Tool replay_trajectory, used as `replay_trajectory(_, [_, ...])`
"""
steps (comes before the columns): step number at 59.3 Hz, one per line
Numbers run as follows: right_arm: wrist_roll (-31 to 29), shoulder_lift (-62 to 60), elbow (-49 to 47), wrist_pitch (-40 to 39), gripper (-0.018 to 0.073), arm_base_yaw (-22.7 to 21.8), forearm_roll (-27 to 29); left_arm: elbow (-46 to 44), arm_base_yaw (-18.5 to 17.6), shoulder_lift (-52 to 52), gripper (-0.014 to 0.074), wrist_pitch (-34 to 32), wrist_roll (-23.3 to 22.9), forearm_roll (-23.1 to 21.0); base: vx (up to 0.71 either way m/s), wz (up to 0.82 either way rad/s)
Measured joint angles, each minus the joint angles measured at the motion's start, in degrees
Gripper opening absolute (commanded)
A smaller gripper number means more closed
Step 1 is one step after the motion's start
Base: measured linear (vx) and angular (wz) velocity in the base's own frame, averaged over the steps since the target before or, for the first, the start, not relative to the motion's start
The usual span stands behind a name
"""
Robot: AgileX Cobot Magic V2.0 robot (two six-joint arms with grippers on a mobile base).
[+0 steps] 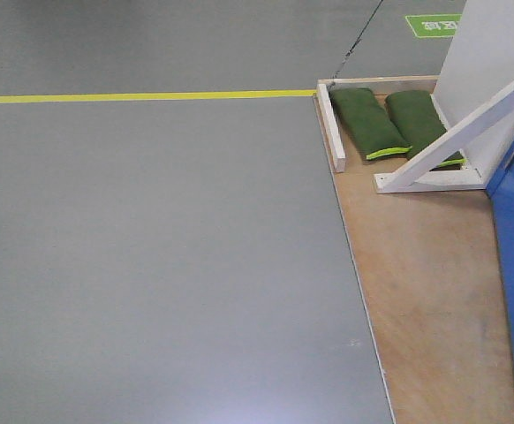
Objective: Move to blue door and open it
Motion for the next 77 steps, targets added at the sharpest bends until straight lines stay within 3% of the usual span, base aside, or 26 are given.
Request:
replay_trajectory(10, [0.0,4.38,-0.23,-0.46,-0.0001,-6.7,5.41,0.0,0.0,0.0,0.0073,0.0,0.0,0.0,0.0,0.0])
replay_trajectory(16, [0.0,7.8,-2.49,0.03,-0.0001,-8.18,7.54,0.0,0.0,0.0,0.0073,0.0,0.0,0.0,0.0,0.0])
replay_trajectory(31, [0.0,18.31,-14.4,4.27,-0.0001,-8.26,8.59,0.0,0.0,0.0,0.0073,0.0,0.0,0.0,0.0,0.0])
replay_trajectory(40, [0.0,21.19,-19.15,11.54,-0.0001,-8.26,8.08,0.0,0.0,0.0,0.0073,0.0,0.0,0.0,0.0,0.0])
replay_trajectory(51, [0.0,21.01,-19.95,20.67,-0.0001,-8.26,7.47,0.0,0.0,0.0,0.0073,0.0,0.0,0.0,0.0,0.0])
replay_trajectory(77, [0.0,24.11,-20.06,23.55,-0.0001,-8.26,7.04,0.0,0.0,0.0,0.0073,0.0,0.0,0.0,0.0,0.0])
